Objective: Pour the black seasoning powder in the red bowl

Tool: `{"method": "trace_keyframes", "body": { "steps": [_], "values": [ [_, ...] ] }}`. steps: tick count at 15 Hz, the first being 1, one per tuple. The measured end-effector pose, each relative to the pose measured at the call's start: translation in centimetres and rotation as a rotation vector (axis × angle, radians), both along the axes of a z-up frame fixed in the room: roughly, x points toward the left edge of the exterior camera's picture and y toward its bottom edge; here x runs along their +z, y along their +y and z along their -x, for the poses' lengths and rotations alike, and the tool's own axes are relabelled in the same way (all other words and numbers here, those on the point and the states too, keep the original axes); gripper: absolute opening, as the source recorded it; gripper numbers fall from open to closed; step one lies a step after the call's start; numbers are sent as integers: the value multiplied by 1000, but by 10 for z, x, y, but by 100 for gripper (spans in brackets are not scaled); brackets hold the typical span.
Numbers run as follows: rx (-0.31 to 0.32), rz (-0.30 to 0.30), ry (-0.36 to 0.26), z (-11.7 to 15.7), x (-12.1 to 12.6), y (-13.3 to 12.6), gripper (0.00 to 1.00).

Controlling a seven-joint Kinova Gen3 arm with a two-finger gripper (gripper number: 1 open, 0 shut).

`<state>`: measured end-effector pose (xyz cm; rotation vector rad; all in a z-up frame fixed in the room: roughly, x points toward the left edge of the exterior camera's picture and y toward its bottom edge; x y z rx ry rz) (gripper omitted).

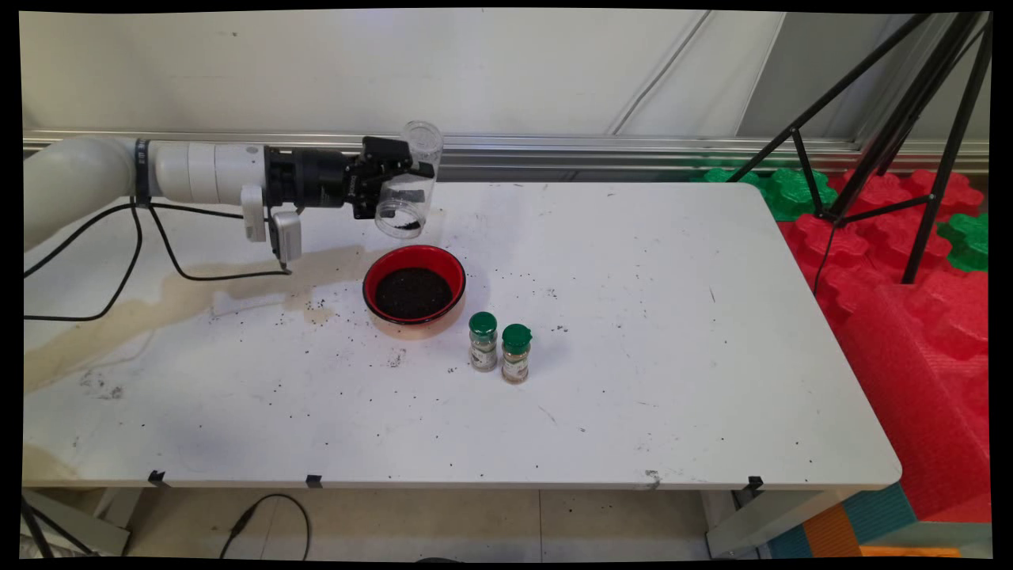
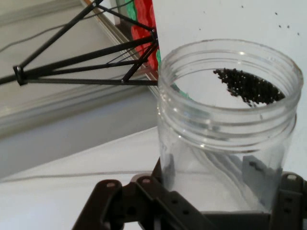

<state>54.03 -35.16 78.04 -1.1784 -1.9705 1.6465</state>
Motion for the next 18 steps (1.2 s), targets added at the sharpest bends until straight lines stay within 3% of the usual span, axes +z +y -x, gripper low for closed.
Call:
{"method": "trace_keyframes", "body": {
  "steps": [10,18],
  "values": [
    [92,-268,260,-5,11,1,0],
    [156,-556,503,-7,20,1,0]
  ]
}}
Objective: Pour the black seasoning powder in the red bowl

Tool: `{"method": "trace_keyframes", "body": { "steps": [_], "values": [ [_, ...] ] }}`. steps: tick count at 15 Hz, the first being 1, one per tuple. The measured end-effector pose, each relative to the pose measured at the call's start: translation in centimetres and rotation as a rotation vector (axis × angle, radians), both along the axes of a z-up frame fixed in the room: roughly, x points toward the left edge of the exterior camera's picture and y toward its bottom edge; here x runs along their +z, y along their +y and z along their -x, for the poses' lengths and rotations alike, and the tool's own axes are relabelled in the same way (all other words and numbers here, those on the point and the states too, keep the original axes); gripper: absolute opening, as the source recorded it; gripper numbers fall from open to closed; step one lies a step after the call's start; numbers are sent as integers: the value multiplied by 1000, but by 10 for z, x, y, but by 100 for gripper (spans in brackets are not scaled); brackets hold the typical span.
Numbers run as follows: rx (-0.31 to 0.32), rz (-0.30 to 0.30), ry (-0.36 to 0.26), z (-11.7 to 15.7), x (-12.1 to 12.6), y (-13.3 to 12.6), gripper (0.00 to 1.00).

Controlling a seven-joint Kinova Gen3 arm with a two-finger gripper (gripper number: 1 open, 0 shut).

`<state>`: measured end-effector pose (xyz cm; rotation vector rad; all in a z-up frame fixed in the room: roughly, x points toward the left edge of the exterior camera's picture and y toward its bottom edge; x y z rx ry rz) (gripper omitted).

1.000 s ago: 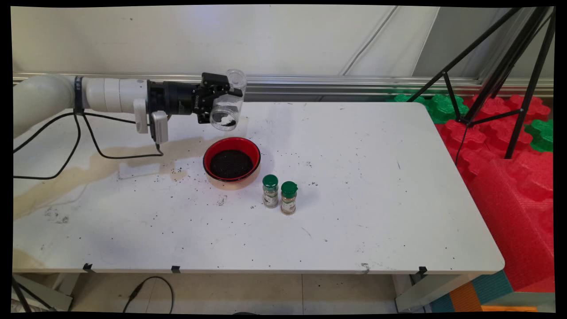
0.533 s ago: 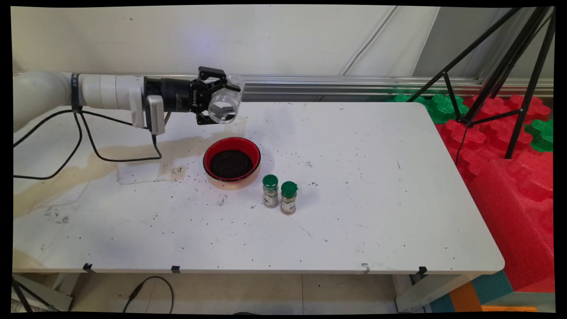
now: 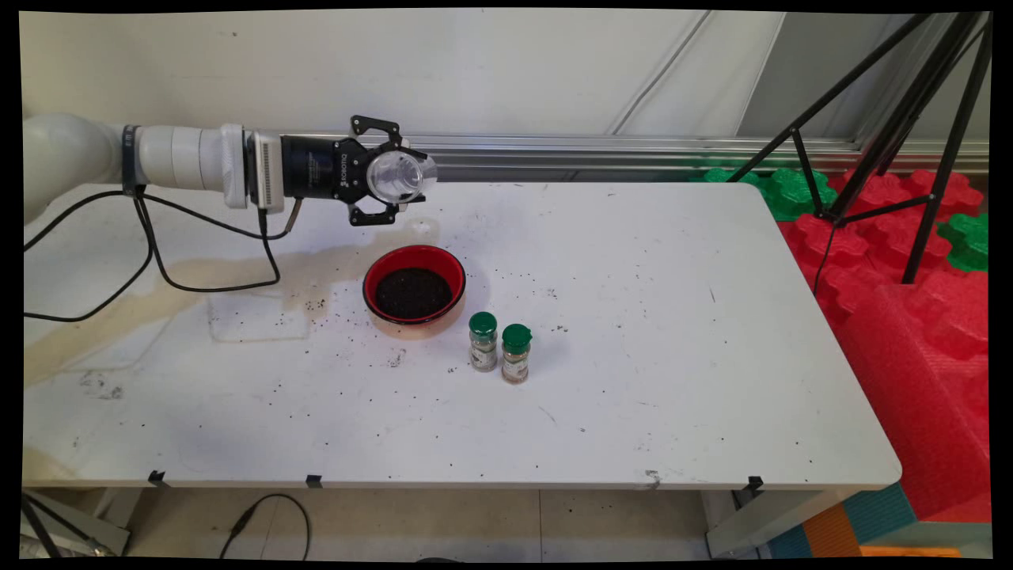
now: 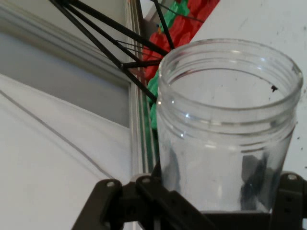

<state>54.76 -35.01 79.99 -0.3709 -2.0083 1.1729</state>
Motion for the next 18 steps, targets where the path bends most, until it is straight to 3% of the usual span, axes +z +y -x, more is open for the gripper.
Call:
{"method": "trace_keyframes", "body": {
  "steps": [9,18],
  "values": [
    [93,-313,267,-5,7,-8,0],
    [220,-536,497,-13,12,-23,0]
  ]
}}
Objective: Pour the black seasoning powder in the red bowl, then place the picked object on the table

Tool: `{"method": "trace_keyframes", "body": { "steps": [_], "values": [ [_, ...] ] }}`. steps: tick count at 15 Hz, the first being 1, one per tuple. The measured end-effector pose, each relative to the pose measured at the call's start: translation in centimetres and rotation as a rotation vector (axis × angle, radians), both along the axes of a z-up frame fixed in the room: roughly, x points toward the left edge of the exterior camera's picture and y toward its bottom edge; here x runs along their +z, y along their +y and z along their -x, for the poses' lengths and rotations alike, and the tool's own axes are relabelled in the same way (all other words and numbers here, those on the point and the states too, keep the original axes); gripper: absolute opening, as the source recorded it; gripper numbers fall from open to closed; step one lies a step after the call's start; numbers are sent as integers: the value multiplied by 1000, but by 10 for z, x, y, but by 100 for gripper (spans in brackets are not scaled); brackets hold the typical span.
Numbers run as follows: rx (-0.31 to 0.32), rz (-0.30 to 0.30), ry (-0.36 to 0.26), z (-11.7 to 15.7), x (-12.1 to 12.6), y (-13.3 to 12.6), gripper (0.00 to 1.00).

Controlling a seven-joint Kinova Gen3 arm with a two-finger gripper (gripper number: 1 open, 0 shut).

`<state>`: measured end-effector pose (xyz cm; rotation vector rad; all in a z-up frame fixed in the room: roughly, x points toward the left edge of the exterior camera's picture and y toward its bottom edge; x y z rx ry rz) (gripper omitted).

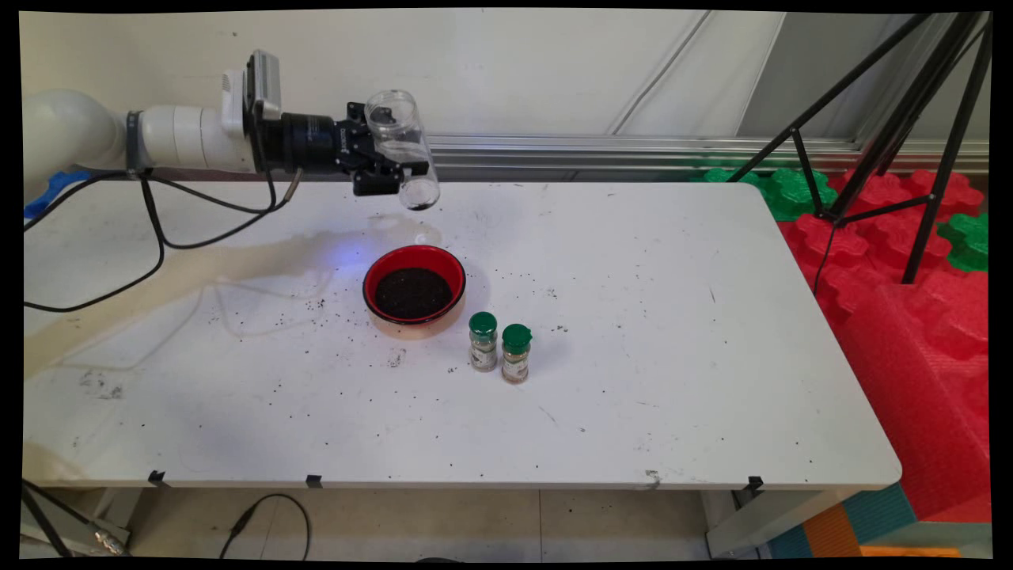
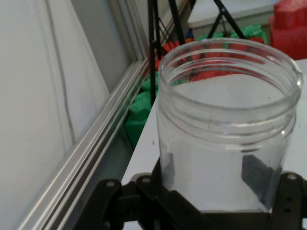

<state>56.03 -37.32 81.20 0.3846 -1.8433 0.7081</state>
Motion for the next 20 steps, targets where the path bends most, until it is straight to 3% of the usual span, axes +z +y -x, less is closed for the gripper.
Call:
{"method": "trace_keyframes", "body": {
  "steps": [4,8,20],
  "values": [
    [77,-79,78,-4,0,-11,0],
    [142,-138,116,-8,-3,-21,0],
    [220,-275,136,-13,-34,-47,0]
  ]
}}
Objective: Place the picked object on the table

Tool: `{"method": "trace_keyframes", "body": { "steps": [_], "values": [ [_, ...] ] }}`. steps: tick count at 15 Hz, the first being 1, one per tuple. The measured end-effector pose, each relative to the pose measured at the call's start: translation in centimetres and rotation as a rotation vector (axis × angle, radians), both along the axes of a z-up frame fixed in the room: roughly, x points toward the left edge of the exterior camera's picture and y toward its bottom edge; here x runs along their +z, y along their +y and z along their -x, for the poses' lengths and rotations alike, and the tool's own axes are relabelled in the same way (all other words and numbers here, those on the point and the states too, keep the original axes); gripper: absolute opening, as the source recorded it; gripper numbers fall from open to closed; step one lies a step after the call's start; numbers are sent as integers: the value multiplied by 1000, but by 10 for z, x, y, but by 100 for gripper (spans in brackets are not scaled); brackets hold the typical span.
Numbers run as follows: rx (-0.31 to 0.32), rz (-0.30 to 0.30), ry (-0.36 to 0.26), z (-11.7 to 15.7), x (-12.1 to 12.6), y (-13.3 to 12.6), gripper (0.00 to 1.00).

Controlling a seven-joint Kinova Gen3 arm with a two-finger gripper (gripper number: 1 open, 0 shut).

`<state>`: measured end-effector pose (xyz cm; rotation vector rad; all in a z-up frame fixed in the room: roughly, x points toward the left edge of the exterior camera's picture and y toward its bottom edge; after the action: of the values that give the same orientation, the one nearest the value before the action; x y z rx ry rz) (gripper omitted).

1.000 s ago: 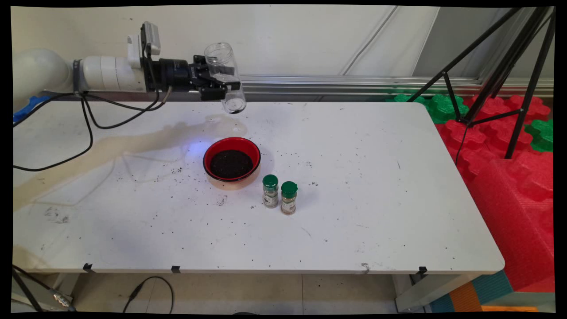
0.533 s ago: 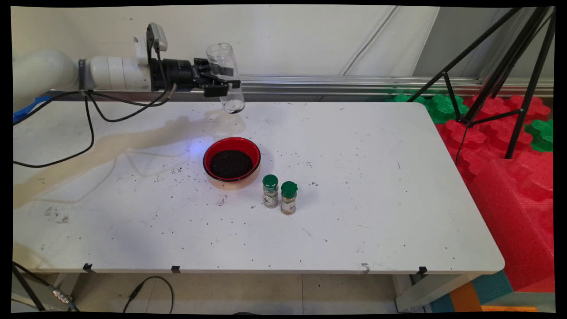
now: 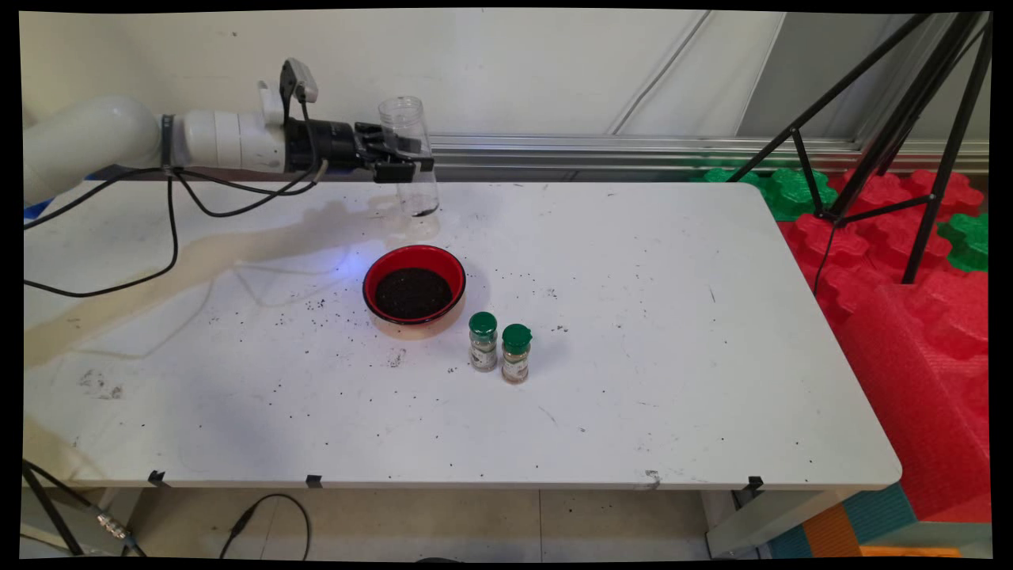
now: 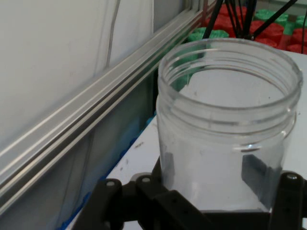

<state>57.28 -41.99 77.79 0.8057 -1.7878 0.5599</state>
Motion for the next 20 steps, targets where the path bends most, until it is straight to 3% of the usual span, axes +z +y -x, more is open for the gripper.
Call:
{"method": "trace_keyframes", "body": {
  "steps": [9,20],
  "values": [
    [5,-65,-11,4,-23,-12,0],
    [-10,-100,-58,5,-39,-16,0]
  ]
}}
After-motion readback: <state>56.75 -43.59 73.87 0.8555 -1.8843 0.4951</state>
